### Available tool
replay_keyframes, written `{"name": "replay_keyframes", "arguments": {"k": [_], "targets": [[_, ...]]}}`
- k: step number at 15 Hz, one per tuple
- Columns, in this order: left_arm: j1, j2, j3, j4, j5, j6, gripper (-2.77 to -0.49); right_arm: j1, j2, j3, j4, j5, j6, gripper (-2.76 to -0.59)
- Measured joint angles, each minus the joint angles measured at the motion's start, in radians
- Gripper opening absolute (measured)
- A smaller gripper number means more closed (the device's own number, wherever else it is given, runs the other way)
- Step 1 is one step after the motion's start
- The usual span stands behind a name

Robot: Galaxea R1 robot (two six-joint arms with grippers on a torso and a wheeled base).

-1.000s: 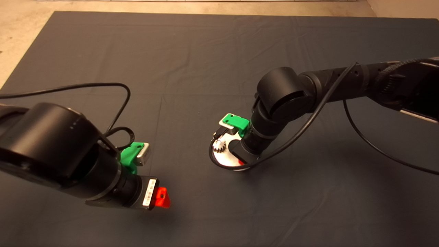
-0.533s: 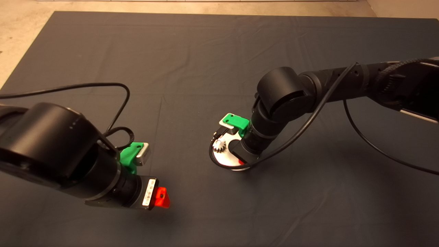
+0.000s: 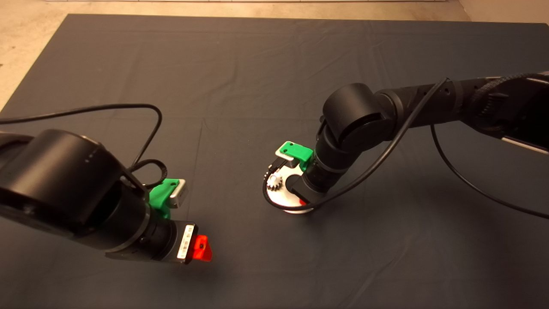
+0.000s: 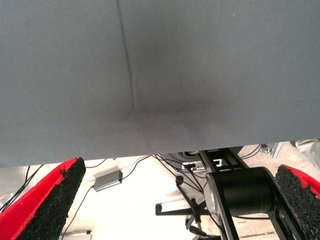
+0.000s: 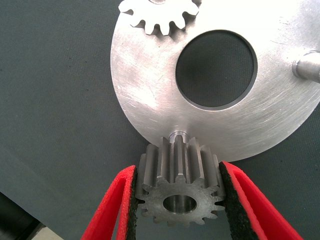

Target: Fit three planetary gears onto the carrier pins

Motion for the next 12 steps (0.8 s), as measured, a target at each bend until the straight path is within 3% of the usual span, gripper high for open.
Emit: {"name": "replay_keyframes", "arguments": {"k": [6,12], "targets": [[0.0,-0.011,0.001,0.0,0.0,0.0,-0.49,-0.001,-0.009,-0.001,0.0,-0.001,-0.001,-2.36],[0.0,-0.013,0.001,0.001,0.0,0.0,-0.49,-0.024,-0.009,-0.001,0.0,0.0,-0.003,-2.36]]}}
